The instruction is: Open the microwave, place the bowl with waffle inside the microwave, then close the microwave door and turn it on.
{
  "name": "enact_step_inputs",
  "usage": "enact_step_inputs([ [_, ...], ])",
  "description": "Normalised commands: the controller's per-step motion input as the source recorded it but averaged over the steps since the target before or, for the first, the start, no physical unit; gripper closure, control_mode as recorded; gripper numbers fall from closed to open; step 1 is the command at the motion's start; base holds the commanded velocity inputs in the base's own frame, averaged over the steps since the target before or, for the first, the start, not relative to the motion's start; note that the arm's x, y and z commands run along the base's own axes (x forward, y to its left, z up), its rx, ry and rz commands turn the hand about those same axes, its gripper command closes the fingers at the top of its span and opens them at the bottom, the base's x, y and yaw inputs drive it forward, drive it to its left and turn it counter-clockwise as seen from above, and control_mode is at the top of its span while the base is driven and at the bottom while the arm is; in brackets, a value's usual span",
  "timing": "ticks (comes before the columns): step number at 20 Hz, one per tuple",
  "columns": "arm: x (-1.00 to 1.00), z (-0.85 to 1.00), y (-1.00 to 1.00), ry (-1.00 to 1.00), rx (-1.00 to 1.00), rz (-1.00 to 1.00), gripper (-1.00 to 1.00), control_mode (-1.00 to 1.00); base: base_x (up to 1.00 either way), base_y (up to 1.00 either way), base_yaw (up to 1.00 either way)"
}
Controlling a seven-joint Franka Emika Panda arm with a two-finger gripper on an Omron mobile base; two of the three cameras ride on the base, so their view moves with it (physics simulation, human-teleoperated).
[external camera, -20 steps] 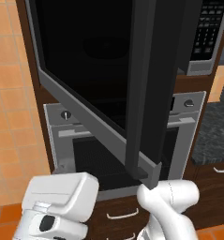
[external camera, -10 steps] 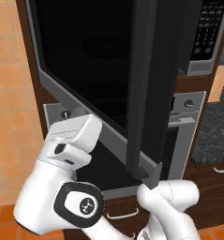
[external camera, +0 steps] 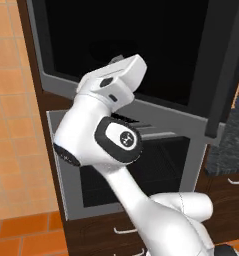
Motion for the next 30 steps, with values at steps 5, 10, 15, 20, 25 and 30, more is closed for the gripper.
enact_step_inputs([
  [5,0.98,0.20,-0.73,0.15,0.19,0.22,1.00,-1.00,0.00,0.00,0.00],
  [10,1.00,0.05,-0.60,0.15,0.21,0.31,1.00,-1.00,0.00,0.00,0.00],
  [15,1.00,0.31,-0.50,0.08,0.26,0.47,1.00,-1.00,0.00,0.00,0.00],
  [20,1.00,0.19,-0.37,0.15,0.26,0.50,1.00,-1.00,0.00,0.00,0.00],
  [25,0.90,0.58,-0.35,0.37,0.27,0.36,1.00,-1.00,0.00,0.00,0.00],
  [30,-0.13,0.78,-0.27,0.31,0.19,0.14,1.00,-1.00,0.00,0.00,0.00],
])
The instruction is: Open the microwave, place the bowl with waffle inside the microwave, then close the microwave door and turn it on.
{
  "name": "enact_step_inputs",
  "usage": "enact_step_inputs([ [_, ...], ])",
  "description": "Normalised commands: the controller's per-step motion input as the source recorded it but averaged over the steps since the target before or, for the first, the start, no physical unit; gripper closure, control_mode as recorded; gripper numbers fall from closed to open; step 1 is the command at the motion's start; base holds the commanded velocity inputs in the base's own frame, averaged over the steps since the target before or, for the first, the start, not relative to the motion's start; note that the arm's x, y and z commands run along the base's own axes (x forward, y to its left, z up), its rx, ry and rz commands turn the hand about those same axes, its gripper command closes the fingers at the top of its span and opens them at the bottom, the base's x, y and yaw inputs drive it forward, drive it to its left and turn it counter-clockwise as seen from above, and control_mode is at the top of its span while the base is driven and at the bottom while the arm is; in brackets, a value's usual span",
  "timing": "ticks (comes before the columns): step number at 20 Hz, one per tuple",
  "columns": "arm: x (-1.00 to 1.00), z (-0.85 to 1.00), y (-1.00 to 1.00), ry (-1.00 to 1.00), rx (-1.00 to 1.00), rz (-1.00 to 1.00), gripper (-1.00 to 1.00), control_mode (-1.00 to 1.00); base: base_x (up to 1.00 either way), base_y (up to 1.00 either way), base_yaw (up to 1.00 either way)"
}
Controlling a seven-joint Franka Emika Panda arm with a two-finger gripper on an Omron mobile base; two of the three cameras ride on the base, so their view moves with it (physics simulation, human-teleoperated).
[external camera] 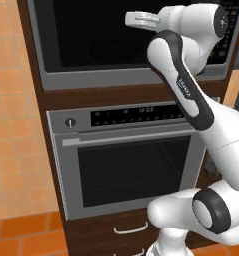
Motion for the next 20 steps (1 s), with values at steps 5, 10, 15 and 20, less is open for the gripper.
enact_step_inputs([
  [5,-1.00,0.26,-0.42,0.02,0.32,0.01,1.00,-1.00,0.00,0.00,0.00],
  [10,-0.65,0.02,-0.73,0.01,0.47,0.00,1.00,-1.00,0.00,0.00,0.00],
  [15,-0.42,-0.25,-1.00,0.13,0.56,-0.01,1.00,-1.00,0.00,0.00,0.00],
  [20,-0.64,-0.12,-0.87,0.03,0.52,-0.10,1.00,-1.00,0.00,0.00,0.00],
])
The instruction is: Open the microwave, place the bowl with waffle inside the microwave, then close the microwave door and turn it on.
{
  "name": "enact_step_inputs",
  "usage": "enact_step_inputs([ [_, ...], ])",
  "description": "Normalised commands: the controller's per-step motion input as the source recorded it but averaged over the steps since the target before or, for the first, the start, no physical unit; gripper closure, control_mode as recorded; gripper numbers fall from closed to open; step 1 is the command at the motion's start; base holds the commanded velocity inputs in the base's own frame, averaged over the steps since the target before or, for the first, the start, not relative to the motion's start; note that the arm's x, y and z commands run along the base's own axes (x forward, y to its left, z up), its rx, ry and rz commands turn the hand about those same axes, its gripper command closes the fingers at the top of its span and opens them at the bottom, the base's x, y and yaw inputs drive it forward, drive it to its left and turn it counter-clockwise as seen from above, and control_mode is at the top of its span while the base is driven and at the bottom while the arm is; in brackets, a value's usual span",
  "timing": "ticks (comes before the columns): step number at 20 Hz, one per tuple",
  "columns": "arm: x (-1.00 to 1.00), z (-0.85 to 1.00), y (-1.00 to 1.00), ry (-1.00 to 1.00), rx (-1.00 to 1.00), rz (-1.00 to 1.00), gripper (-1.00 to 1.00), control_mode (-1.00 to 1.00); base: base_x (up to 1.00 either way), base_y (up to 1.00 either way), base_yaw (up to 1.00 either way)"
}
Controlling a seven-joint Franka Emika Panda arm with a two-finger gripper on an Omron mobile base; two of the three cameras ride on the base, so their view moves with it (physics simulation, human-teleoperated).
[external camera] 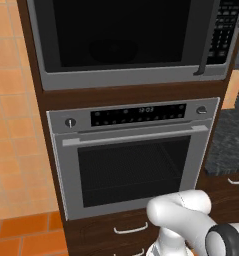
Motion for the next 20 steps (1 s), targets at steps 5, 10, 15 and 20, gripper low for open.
enact_step_inputs([
  [5,-0.05,-0.48,-0.27,0.34,0.28,-0.01,1.00,-1.00,0.00,0.00,0.00],
  [10,0.01,-0.56,-0.14,0.30,0.19,0.00,1.00,-1.00,0.00,0.00,0.00],
  [15,0.32,-0.40,-0.26,0.09,0.18,0.00,1.00,-1.00,0.00,0.00,0.00],
  [20,0.73,-0.37,-0.13,0.00,0.10,0.00,1.00,-1.00,0.00,0.00,0.00],
])
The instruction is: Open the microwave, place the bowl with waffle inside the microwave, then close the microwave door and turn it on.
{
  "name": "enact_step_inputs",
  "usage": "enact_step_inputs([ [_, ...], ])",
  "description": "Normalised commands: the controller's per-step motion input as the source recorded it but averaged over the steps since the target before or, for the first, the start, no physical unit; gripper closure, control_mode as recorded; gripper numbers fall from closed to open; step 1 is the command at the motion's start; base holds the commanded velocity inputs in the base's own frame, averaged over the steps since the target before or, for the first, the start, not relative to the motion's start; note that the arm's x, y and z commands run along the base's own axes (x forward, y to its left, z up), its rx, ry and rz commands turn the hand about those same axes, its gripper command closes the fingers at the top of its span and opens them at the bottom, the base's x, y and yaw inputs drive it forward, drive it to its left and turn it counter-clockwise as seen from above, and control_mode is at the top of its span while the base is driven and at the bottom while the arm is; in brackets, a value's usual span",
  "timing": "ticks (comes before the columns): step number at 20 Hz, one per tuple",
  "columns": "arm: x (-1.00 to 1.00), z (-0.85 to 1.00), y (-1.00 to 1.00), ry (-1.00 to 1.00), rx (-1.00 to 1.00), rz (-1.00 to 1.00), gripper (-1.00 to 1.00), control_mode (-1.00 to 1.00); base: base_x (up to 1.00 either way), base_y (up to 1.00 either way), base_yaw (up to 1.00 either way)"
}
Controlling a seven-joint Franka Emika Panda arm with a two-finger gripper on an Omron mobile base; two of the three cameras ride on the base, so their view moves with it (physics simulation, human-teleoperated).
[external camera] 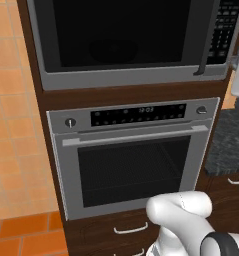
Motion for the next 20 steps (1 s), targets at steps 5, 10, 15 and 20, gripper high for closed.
enact_step_inputs([
  [5,0.63,-0.04,-0.37,0.01,0.14,0.00,1.00,-1.00,0.00,0.00,0.00],
  [10,0.69,-0.02,-0.28,0.01,0.12,0.00,1.00,-1.00,0.00,0.00,0.00],
  [15,0.70,-0.11,-0.09,0.02,0.08,0.00,1.00,-1.00,0.00,0.00,0.00],
  [20,0.79,-0.26,-0.08,0.02,0.08,0.00,1.00,-1.00,0.00,0.00,0.00],
])
